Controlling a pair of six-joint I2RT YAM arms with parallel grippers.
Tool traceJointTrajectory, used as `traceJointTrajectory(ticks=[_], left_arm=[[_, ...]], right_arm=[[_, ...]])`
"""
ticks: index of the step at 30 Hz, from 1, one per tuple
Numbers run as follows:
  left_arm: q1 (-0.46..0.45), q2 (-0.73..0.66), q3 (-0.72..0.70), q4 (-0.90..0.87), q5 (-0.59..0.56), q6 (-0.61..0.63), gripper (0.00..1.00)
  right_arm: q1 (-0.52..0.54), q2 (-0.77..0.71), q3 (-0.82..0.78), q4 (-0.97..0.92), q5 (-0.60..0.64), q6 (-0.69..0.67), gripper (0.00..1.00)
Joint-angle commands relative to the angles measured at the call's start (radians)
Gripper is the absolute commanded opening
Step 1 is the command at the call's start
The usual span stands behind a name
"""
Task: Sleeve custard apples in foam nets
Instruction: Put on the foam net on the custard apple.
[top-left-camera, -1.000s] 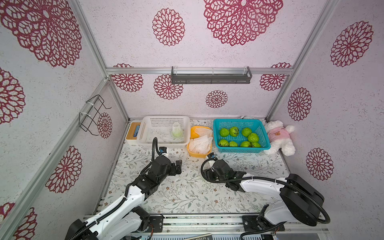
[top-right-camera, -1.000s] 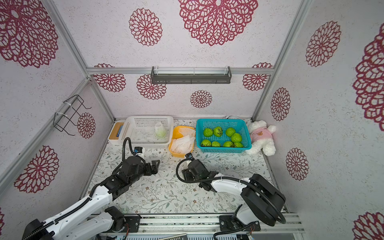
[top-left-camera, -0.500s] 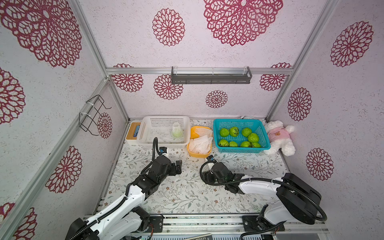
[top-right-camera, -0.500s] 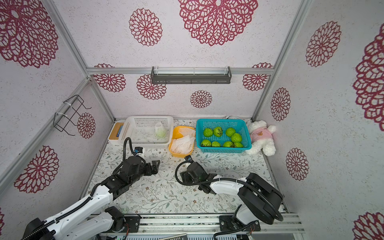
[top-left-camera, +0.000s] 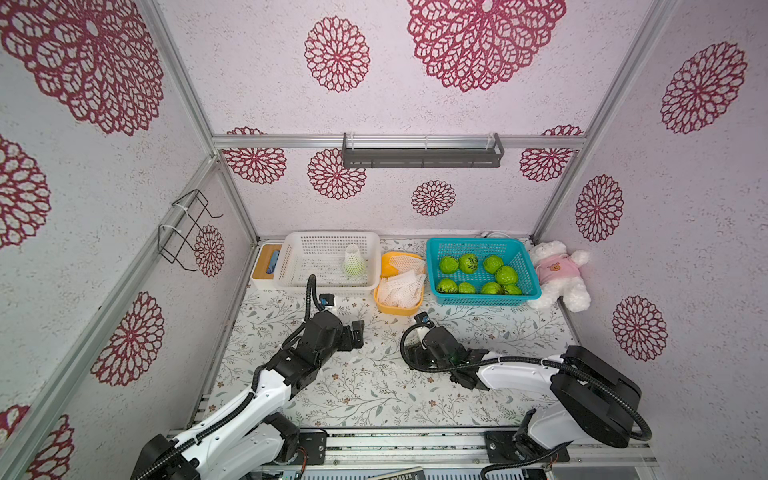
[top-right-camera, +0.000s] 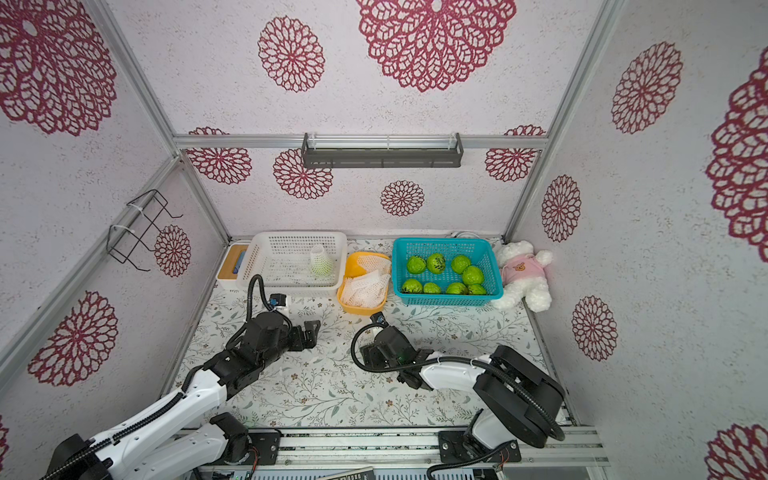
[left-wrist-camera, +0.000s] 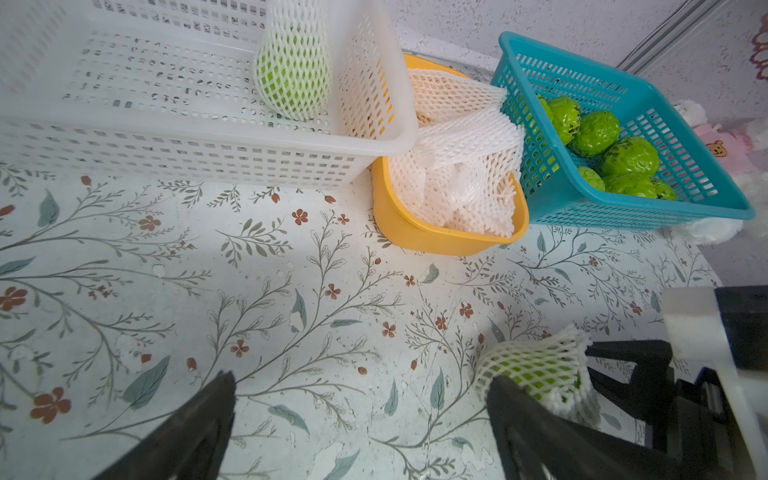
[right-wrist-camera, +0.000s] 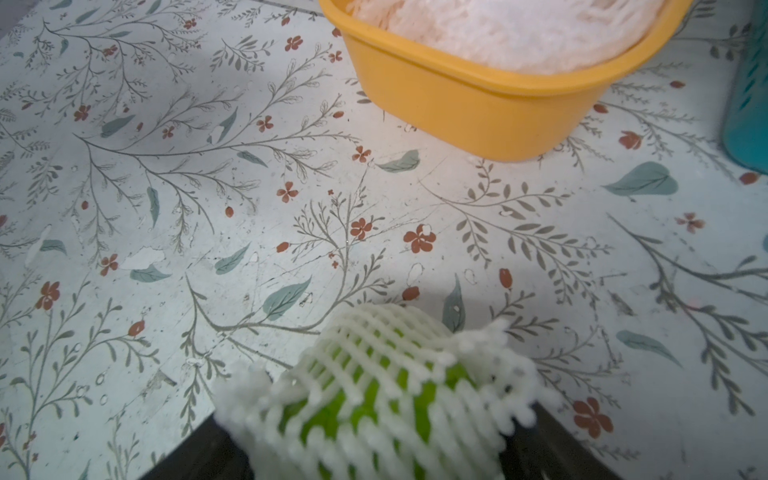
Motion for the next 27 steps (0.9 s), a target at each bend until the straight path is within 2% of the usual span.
traceJointTrajectory(ticks=[1,6,13,24,27], left_arm=[[0.005,0.005,-0.003,0.022,0.001,-0.018,0.97],[0.006,0.001,0.0,0.016,-0.003,-0.016,0.97],[0.005,0.001,0.021,0.006,-0.007,-0.001,0.97],[0.001,-0.101,0.019,0.064,0.007,0.09,0.97],[-0.001,-0.137,0.011,0.068,0.026,0.122,0.97]], right_arm=[[0.004,0.024,0.007,-0.007,0.013,0.002,0.85],[0.006,0.026,0.007,-0.001,0.009,0.004,0.85],[0.004,-0.014,0.008,-0.014,-0.003,0.008,0.68],[-0.049,-0.15,0.034,-0.068,-0.089,0.074,0.66],[-0.056,-0.154,0.036,-0.072,-0.086,0.053,0.66]])
